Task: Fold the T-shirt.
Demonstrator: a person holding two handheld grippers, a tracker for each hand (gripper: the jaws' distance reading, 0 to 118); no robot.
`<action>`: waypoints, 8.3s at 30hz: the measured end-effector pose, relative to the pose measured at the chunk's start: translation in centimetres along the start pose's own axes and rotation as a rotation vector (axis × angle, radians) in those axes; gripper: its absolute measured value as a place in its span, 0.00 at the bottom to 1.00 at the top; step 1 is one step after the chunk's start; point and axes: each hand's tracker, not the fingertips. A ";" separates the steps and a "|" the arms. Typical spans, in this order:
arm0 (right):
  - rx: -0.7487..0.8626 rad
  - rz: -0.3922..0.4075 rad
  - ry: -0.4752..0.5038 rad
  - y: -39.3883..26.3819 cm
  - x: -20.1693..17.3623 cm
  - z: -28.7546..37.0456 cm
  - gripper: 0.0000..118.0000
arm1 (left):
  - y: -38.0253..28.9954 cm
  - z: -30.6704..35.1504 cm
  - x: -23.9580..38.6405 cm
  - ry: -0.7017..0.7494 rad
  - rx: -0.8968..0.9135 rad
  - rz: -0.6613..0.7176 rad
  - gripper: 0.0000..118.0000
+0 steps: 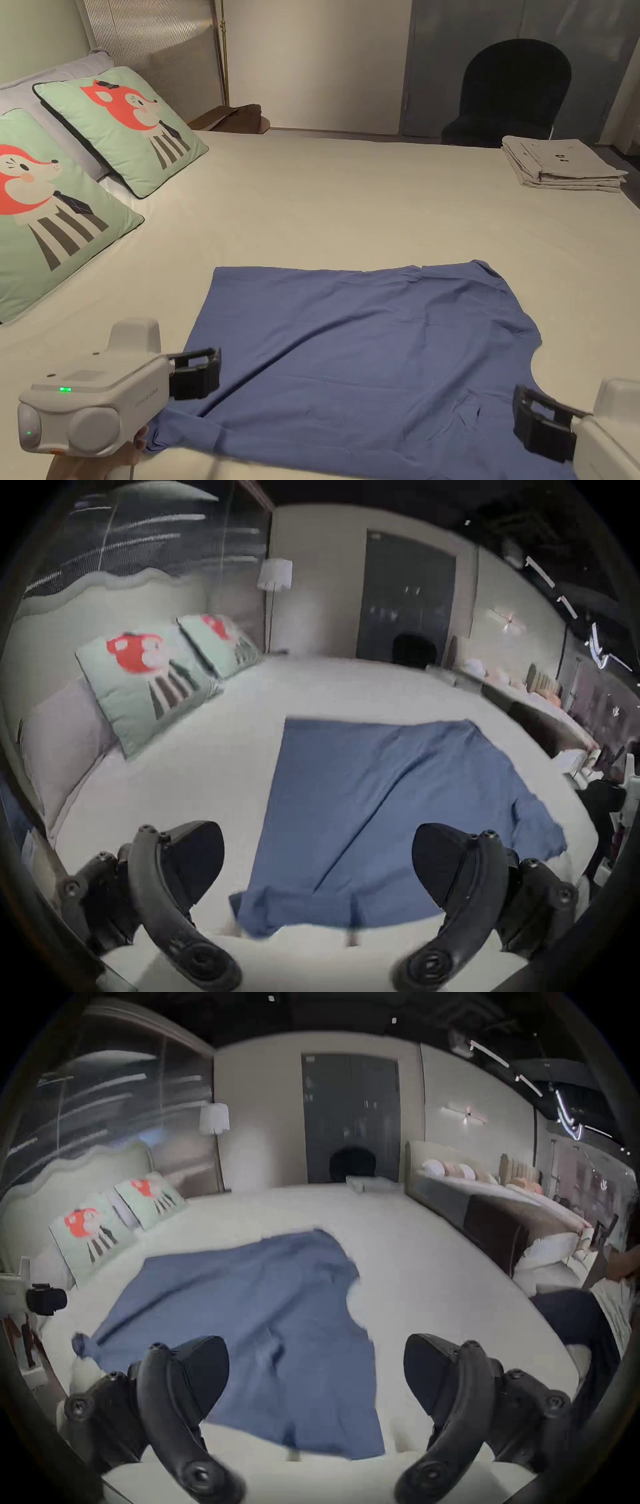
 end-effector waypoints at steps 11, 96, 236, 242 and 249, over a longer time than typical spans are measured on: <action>0.279 0.156 -0.061 4.6 -4.9 2.2 0.55 | 3.5 2.7 6.5 0.063 0.331 -0.103 0.79; -0.144 0.014 -0.061 0.9 1.3 -9.6 0.04 | 0.3 -8.2 -4.2 0.118 -0.203 0.050 0.01; -0.338 -0.102 -0.021 -8.5 3.0 -5.1 0.08 | -6.6 -4.7 -4.6 0.093 -0.429 0.052 0.03; -0.391 -0.149 -0.044 -11.3 3.4 -5.7 0.09 | -8.2 -5.8 -4.7 0.114 -0.480 0.055 0.03; -0.294 -0.087 -0.113 -7.8 2.0 -4.4 0.59 | -6.7 -5.5 -3.9 0.151 -0.451 0.041 0.71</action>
